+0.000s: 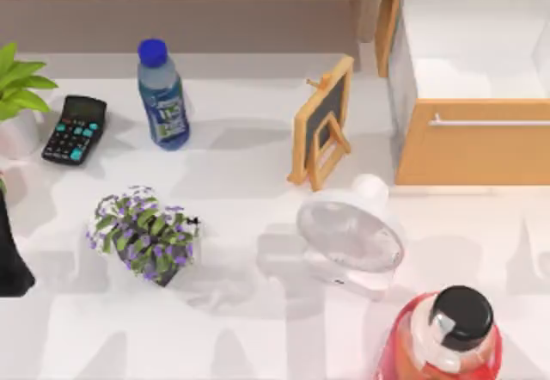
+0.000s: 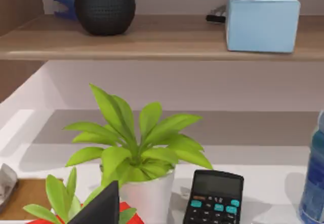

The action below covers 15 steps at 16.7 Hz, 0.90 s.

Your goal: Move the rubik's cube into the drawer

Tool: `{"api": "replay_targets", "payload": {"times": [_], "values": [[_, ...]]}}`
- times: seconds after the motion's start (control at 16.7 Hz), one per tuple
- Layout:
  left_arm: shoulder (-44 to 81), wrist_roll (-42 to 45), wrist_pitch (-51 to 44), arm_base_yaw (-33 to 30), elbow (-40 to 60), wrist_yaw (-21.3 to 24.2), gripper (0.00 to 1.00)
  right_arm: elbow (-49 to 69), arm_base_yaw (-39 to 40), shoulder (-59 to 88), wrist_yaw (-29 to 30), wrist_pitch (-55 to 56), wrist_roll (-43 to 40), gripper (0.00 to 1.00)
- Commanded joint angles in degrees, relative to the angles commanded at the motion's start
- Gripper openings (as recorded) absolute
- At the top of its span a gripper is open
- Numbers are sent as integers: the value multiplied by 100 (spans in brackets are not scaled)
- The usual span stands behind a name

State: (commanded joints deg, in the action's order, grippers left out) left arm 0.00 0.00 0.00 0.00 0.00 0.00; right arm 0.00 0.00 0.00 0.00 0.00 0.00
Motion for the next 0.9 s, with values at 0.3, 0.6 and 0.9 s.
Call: {"api": "replay_targets", "payload": {"times": [0.3,0.6,0.9], "values": [[0,0,0,0,0,0,100,247,291,333,3,33,40,100],[0,0,0,0,0,0,100,1435,1348,2027,519,609,144,100],[0,0,0,0,0,0,100,3693,1761,4921,1840,1548,70,100]]}}
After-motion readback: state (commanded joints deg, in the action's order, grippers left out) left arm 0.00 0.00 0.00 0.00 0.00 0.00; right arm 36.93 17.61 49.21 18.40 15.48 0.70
